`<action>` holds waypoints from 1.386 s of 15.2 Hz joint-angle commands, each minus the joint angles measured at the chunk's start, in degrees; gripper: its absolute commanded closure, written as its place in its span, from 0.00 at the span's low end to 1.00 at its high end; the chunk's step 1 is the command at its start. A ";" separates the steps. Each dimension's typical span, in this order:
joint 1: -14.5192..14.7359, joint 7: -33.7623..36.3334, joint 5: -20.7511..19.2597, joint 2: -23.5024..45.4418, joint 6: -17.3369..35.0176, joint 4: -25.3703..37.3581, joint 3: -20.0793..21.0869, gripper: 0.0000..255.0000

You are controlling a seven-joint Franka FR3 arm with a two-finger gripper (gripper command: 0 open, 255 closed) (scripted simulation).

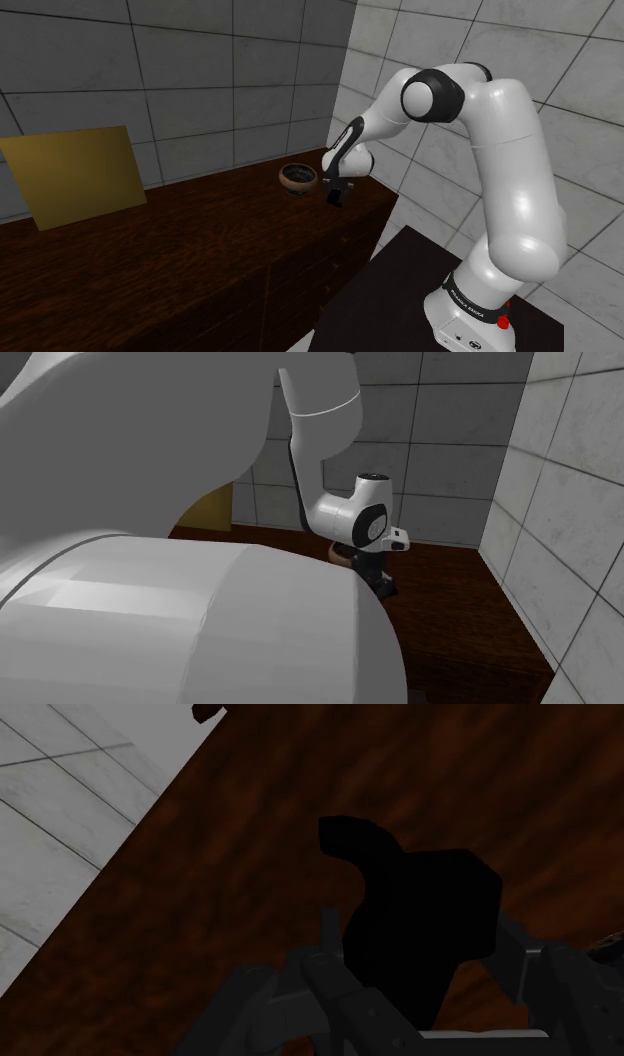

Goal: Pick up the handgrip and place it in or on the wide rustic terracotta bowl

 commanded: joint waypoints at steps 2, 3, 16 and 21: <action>0.93 0.53 -0.78 -2.14 -1.51 -0.77 -1.22 1.00; 1.27 0.74 -1.05 -2.86 -1.99 -1.04 -1.63 1.00; 5.60 3.98 -5.71 -11.86 -8.76 -3.49 -7.09 1.00; 7.12 5.47 -7.93 -15.15 -11.59 -3.86 -9.05 1.00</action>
